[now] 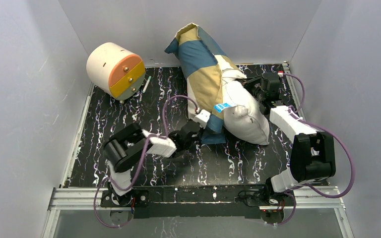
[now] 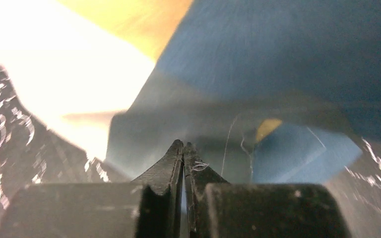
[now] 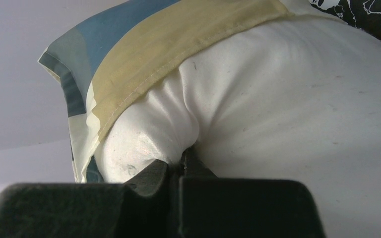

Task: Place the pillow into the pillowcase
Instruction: Stuff the pillow into the pillowcase.

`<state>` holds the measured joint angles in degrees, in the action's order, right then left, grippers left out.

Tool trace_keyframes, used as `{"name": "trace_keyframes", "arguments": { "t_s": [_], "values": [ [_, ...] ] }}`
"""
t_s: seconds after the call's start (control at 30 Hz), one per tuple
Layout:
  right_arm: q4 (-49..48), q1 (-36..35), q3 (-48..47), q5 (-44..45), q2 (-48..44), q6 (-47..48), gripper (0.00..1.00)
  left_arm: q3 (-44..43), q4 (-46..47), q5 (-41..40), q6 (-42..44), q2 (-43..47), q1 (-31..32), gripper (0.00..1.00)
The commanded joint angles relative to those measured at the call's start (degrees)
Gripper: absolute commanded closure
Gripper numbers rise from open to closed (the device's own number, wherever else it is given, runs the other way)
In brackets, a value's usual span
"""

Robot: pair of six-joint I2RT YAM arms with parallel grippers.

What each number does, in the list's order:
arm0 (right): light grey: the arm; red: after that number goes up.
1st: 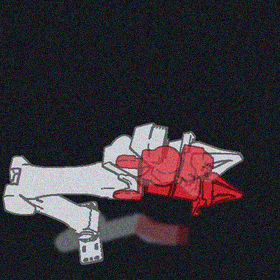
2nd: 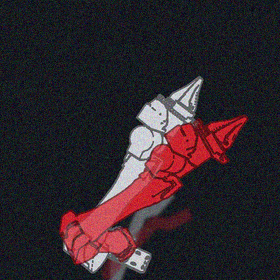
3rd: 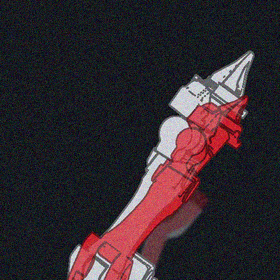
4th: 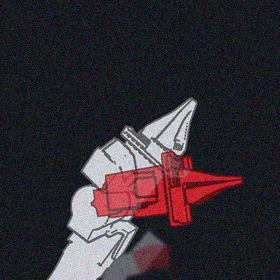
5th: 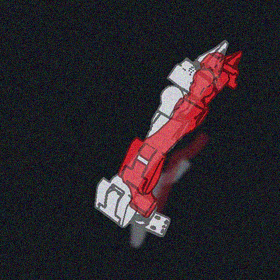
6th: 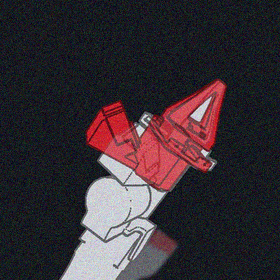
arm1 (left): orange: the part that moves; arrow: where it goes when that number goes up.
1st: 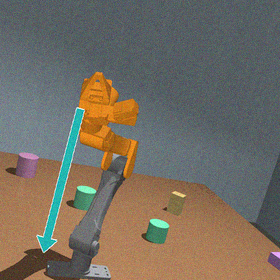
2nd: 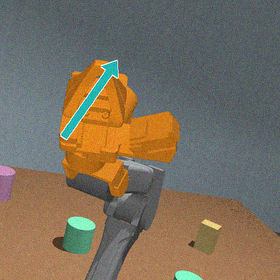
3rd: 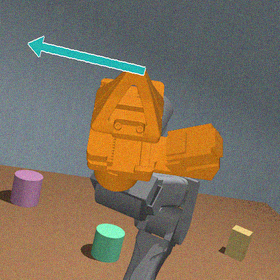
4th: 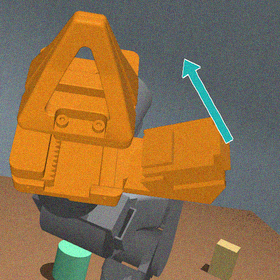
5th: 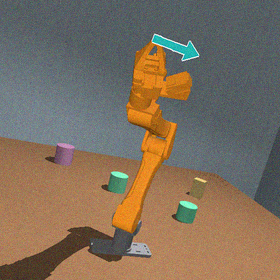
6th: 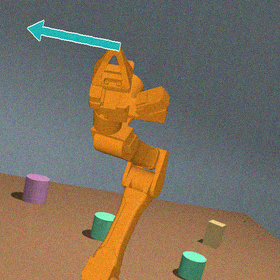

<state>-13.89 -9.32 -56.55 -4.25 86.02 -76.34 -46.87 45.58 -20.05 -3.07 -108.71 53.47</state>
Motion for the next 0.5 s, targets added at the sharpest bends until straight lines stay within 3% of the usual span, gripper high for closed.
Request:
{"name": "trace_keyframes", "arguments": {
  "t_s": [0.0, 0.1, 0.2, 0.23, 0.33, 0.37, 0.47],
  "values": [
    [0.76, 1.11, -0.61, 6.60, 1.67, -3.76, 0.99, 6.22, -1.81, -3.17, -3.05, 21.53, 2.36, 1.00],
    [-0.53, 1.09, -0.75, 8.14, 1.10, -8.74, 0.99, 7.74, -5.76, 1.17, -6.45, 32.68, 4.01, 1.00],
    [-1.00, 0.98, -2.49, 7.46, 1.61, -11.05, 0.99, 12.12, -5.73, 2.16, -3.71, 35.07, 4.52, 1.00],
    [-0.45, 1.01, -3.25, 7.35, 1.69, -10.67, 0.99, 13.45, -5.64, 0.75, -1.87, 34.10, 4.53, 0.93],
    [1.26, 1.05, -4.02, 8.36, 0.69, -8.93, 0.99, 12.87, -5.30, -2.15, 2.10, 28.11, 4.53, 0.40],
    [1.58, 1.01, -3.70, 8.82, -0.11, -8.84, 0.99, 11.69, -4.99, -2.89, 2.04, 26.11, 4.53, 0.29],
    [1.50, 1.04, -2.67, 9.44, -1.25, -8.73, 0.99, 8.06, -2.10, -4.80, 0.02, 20.14, 4.85, 0.20]
  ]
}}
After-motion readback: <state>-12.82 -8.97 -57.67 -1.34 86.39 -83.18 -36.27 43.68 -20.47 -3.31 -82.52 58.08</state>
